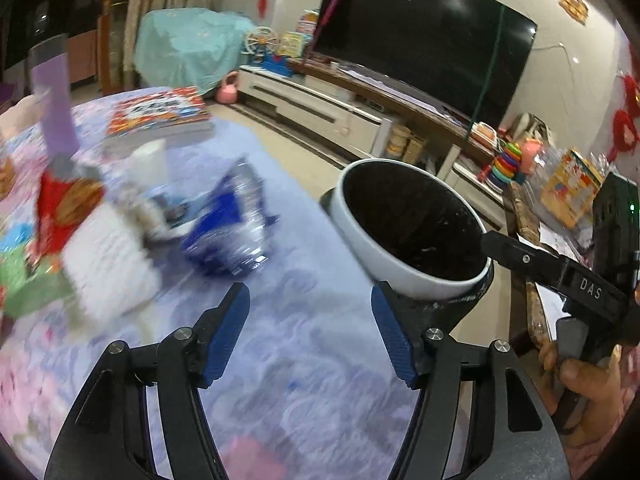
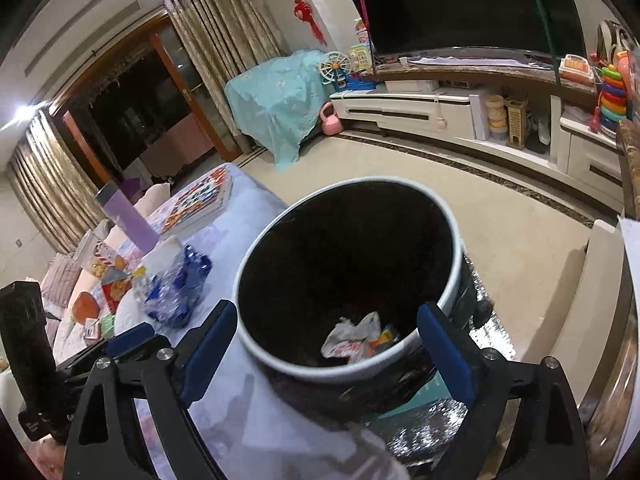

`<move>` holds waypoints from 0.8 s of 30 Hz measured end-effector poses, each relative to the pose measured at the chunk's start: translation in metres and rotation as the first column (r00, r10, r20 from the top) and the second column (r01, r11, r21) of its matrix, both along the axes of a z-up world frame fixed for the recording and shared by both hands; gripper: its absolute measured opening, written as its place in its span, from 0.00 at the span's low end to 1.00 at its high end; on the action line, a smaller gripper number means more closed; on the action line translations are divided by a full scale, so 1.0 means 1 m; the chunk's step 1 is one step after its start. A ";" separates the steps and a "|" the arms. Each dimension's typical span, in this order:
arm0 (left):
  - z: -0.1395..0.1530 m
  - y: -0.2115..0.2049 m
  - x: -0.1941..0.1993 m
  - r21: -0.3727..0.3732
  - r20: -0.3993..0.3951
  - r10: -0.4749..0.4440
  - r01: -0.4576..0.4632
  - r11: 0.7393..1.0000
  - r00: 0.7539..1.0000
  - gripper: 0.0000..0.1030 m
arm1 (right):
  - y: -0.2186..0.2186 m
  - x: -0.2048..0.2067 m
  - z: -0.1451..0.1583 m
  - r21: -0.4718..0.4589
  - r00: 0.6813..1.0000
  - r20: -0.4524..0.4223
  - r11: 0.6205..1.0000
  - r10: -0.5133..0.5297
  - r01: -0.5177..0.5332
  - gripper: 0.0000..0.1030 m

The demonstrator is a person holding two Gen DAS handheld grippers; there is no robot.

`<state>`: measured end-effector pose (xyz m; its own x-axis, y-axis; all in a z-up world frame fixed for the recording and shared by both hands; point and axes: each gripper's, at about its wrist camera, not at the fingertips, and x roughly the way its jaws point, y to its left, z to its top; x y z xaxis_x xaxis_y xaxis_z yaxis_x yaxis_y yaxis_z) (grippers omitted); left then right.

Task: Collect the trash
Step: 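Open both tools to drop the tissue and wrapper into the bin, then grasp the white foam net with the left tool while the right tool grasps the blue bag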

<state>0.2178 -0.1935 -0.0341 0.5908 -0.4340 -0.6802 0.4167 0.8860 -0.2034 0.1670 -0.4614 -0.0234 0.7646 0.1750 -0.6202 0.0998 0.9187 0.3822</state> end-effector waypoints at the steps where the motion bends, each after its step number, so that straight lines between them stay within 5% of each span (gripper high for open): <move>1: 0.000 0.006 -0.003 -0.001 0.001 0.009 -0.009 1.000 1.000 0.63 | 0.005 -0.003 -0.001 0.007 1.000 0.001 1.000 0.004 -0.004 0.91; 24: -0.017 0.114 -0.027 -0.020 -0.053 0.185 -0.186 0.982 0.981 0.64 | 0.101 -0.015 -0.011 0.050 0.987 -0.010 0.986 0.158 -0.157 0.91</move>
<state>0.1906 -0.0799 -0.0509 0.6275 -0.3367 -0.7020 0.2339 0.9415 -0.2425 0.1520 -0.3605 -0.0341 0.7165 0.3228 -0.6184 -0.0393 0.9037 0.4263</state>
